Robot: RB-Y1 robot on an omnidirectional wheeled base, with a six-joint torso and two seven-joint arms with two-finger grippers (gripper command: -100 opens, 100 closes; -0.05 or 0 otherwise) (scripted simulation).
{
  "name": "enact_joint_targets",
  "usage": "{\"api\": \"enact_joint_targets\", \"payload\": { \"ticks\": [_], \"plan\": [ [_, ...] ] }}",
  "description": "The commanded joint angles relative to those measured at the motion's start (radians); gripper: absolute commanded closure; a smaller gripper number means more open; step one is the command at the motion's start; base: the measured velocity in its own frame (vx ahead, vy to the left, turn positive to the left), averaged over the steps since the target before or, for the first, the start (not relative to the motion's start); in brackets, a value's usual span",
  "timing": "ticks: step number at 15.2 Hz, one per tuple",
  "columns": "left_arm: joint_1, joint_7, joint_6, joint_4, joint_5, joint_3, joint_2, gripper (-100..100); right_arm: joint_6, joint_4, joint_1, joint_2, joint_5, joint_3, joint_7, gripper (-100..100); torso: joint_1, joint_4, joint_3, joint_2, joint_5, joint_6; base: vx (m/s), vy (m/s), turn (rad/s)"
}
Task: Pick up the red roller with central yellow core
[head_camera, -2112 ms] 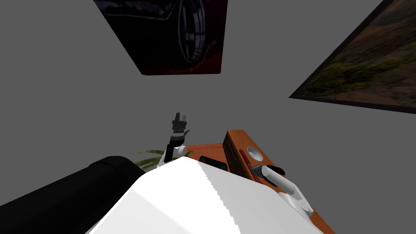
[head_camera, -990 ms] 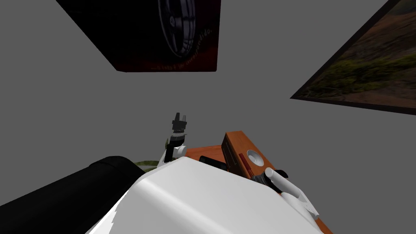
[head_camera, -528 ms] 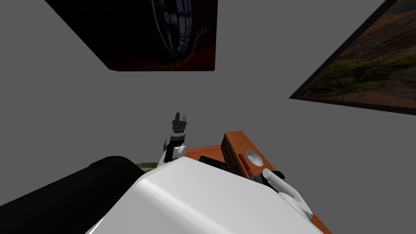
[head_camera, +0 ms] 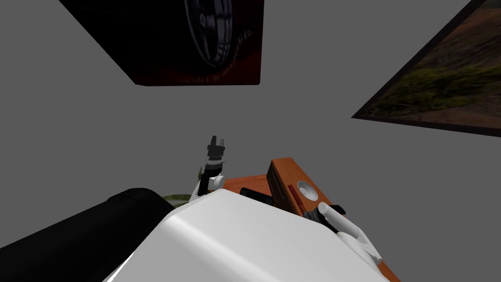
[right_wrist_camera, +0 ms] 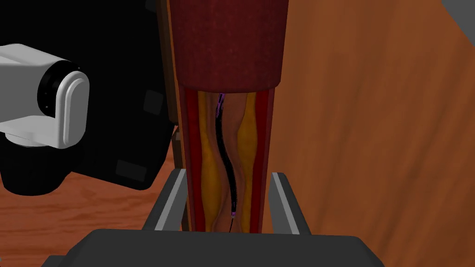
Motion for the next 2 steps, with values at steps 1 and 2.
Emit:
{"api": "enact_joint_targets", "payload": {
  "ticks": [1, 2],
  "plan": [
    [0.0, 0.0, 0.0, 0.0, 0.0, 0.0, 0.0, 0, 0.029, -0.019, 0.0, -0.011, -0.007, -0.003, -0.008, 100, 0.0, 0.0, 0.0, 0.0, 0.0, 0.0, -0.035, 0.022, 0.032],
    [0.0, 0.0, 0.0, 0.0, 0.0, 0.0, 0.0, 0, 0.013, -0.008, -0.001, -0.006, -0.003, -0.001, -0.003, 100, 0.0, 0.0, 0.0, 0.0, 0.0, 0.0, -0.018, 0.011, 0.009]
  ]
}}
